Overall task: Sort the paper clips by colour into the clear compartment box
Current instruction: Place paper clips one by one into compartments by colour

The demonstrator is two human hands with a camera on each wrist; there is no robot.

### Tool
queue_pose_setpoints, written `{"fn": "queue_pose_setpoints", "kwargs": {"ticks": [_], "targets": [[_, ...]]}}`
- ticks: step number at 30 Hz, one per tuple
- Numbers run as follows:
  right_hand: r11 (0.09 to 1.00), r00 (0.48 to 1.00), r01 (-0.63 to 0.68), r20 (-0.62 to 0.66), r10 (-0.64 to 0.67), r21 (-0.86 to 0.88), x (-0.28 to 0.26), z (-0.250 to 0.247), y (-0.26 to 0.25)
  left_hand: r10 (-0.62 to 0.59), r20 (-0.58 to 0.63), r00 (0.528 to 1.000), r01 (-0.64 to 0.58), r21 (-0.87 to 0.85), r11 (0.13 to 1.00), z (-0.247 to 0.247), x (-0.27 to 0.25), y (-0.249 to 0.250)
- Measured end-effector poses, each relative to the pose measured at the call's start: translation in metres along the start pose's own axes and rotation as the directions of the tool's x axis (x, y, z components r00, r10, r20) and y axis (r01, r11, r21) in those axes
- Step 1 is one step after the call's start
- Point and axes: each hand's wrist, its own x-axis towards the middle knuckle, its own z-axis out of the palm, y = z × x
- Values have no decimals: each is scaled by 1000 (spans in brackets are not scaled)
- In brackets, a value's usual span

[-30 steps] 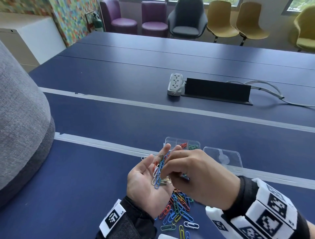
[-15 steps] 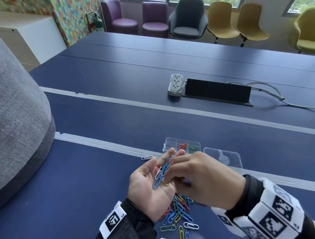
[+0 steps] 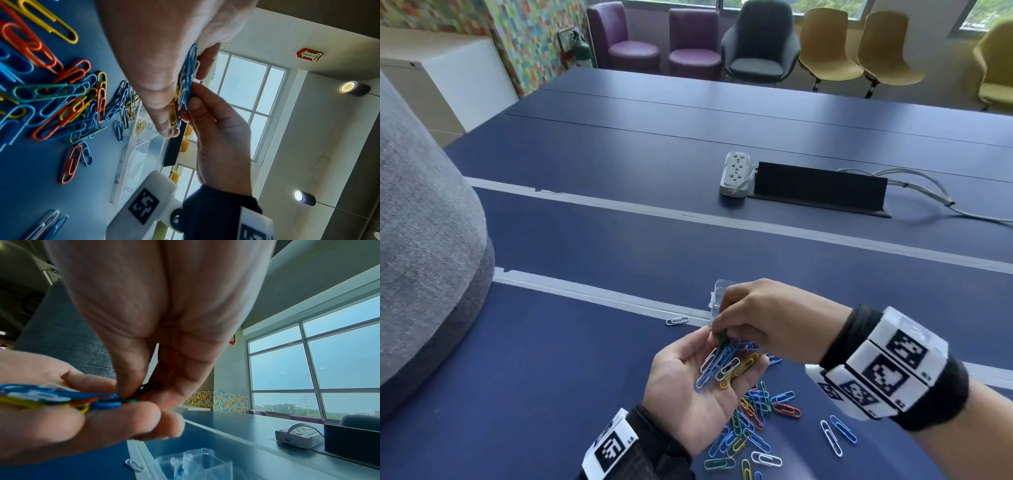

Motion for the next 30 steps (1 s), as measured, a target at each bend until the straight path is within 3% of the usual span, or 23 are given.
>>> {"fn": "queue_pose_setpoints", "kwargs": {"ticks": [11,21,24,30], "targets": [[997,999,40,4,-40,62,-1,11,4,-26,70,997,29,-34,999,-8,5,0],[982,990,50,-137,-25,180,1,-8,7,1,16,1000,-2,51,999,3,3,5],[984,971,-8,-235,50,177,1,-18,13,-14,-5,1000,14,61,998,1,3,6],[945,883,-286,-340,325,161,-3,-38,41,13,-50,999,-11,49,999,-3,5,10]]}}
